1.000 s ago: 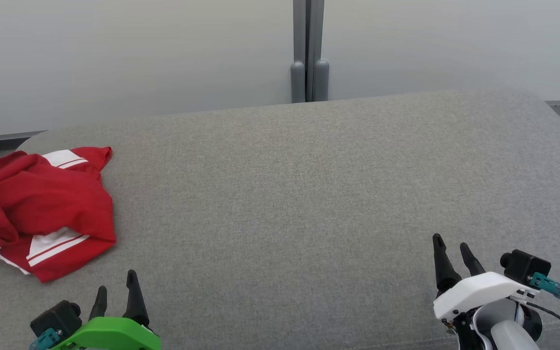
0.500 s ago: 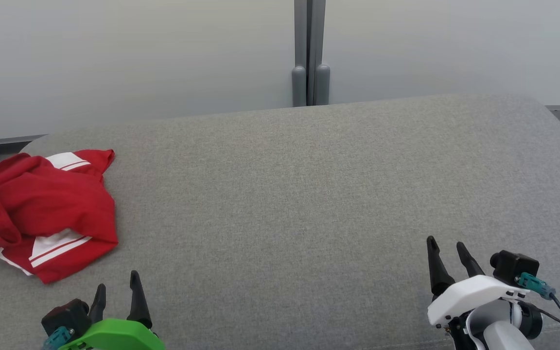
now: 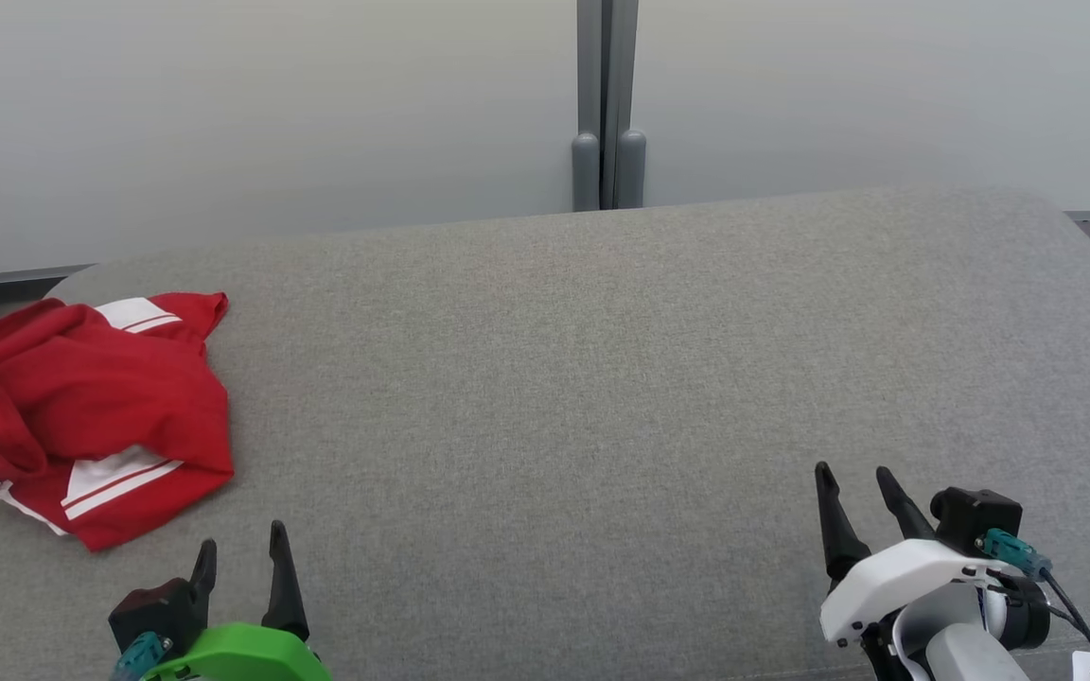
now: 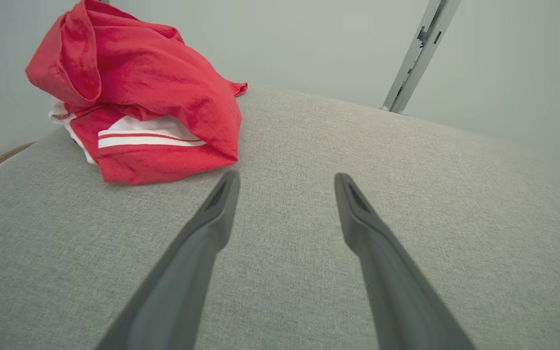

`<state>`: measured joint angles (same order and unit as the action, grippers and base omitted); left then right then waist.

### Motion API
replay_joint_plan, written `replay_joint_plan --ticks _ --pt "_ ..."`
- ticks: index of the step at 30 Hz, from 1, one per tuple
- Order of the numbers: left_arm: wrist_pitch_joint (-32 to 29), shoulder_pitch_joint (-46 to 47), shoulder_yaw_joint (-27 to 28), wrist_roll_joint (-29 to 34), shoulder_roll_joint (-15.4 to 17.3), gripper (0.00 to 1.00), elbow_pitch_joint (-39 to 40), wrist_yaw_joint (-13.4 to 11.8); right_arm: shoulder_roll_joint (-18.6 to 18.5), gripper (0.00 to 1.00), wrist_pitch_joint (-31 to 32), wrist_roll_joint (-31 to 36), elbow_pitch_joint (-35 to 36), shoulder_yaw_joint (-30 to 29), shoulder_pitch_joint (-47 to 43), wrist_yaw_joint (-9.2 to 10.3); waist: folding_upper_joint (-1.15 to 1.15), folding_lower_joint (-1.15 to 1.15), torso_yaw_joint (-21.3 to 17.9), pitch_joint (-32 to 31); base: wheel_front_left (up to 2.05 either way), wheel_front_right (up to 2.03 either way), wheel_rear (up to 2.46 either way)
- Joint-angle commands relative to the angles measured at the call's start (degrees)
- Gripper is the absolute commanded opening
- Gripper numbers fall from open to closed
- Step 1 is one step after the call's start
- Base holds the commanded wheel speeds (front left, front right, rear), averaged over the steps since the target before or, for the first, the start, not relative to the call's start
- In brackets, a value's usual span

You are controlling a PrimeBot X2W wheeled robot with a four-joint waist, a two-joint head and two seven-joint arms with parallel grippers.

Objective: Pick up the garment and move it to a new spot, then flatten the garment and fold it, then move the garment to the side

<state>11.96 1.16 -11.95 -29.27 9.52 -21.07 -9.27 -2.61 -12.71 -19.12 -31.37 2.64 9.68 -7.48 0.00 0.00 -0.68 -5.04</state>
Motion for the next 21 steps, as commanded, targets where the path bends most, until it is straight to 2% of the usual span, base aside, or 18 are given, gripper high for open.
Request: replay_joint_plan --ticks 1,12,21 --pt "0.47 1.00 -0.32 0.89 0.45 1.00 0.25 0.15 -0.32 1.00 -0.46 1.34 -0.25 0.32 0.76 -0.02 0.00 0.00 0.02 -0.06 0.00 0.00 0.00" --pt "-4.41 1.28 -2.46 2.29 1.23 1.00 0.91 1.13 -0.39 1.00 1.13 5.09 -2.87 2.47 2.24 -0.02 0.00 0.00 0.14 -0.85 0.00 0.00 0.00" --pt "-4.52 0.61 -2.82 4.65 2.31 1.00 3.20 -1.07 -0.41 1.00 1.09 7.47 -2.90 2.90 2.41 -0.02 0.00 0.00 0.18 -1.24 0.00 0.00 0.00"
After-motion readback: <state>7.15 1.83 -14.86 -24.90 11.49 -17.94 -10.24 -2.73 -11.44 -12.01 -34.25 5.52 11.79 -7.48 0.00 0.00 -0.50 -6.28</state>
